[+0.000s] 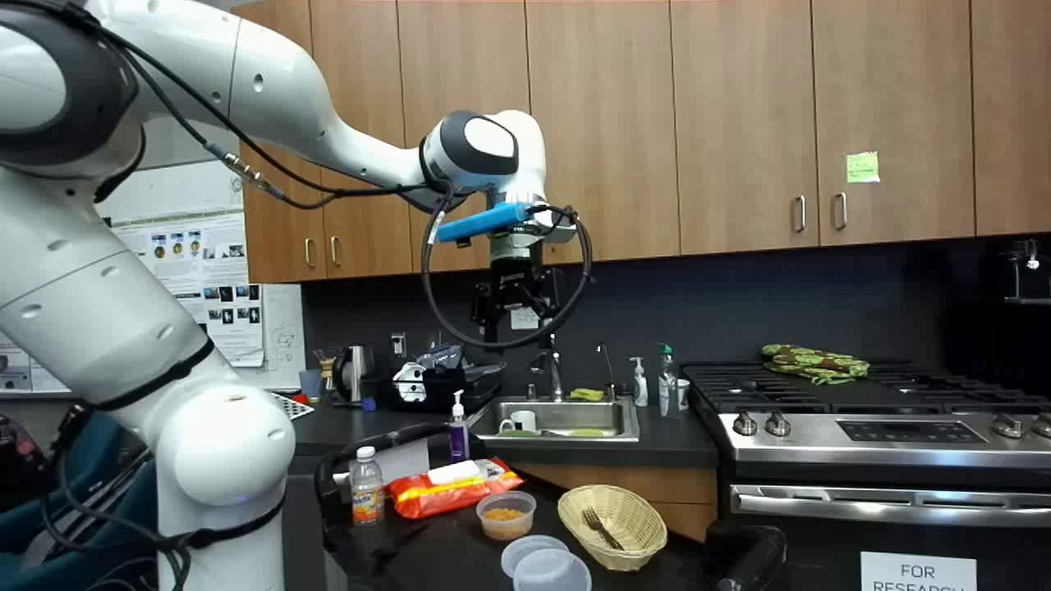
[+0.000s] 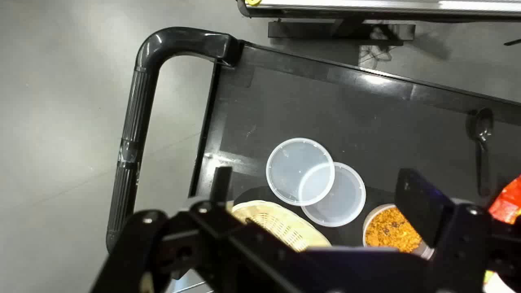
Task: Move the brown basket to the front left
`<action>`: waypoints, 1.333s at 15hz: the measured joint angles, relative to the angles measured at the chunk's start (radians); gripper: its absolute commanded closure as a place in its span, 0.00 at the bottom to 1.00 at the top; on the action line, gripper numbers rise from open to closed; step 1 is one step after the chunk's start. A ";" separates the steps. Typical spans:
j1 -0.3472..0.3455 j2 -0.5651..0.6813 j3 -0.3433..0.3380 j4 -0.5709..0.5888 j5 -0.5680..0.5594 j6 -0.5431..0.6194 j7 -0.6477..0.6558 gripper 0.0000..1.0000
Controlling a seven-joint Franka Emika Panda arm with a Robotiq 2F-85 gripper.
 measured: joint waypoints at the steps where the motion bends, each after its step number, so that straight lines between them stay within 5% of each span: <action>1: 0.000 0.000 0.000 0.000 0.000 0.000 0.000 0.00; 12: 0.011 -0.001 0.001 -0.011 0.009 0.006 0.007 0.00; 20: 0.117 0.000 0.103 -0.138 0.234 0.193 0.166 0.00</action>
